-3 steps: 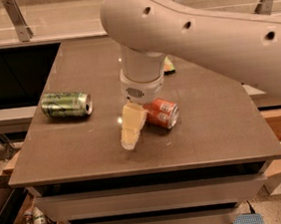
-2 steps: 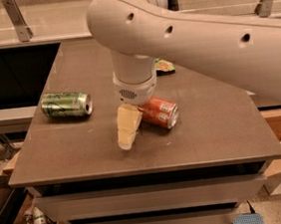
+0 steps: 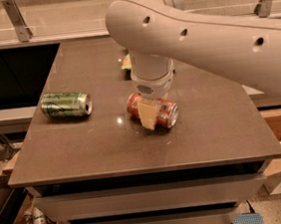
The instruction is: Place coke can upright
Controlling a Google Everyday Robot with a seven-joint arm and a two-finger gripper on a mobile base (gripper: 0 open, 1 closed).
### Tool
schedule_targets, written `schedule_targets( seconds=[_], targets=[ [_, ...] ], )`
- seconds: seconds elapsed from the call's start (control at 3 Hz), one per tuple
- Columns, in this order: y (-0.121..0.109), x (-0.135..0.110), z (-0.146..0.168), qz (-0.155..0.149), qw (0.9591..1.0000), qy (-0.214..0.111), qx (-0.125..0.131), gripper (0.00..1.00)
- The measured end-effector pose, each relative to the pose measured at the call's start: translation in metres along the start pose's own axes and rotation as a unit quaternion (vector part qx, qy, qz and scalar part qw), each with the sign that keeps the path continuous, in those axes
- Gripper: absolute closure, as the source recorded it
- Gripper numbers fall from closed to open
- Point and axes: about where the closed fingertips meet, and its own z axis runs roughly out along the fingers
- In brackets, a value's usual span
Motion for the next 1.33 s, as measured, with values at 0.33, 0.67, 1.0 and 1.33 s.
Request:
schedule_targets(
  seconds=[0.33, 0.67, 1.0, 1.33],
  targets=[
    [-0.023, 0.018, -0.005, 0.013, 0.9997, -0.005, 0.018, 0.65],
    [-0.034, 0.027, -0.008, 0.018, 0.9995, -0.006, 0.026, 0.87],
    [-0.040, 0.033, -0.010, 0.019, 0.9995, -0.003, 0.026, 1.00],
    [-0.041, 0.031, -0.018, 0.008, 0.9998, -0.006, 0.019, 1.00]
  ],
)
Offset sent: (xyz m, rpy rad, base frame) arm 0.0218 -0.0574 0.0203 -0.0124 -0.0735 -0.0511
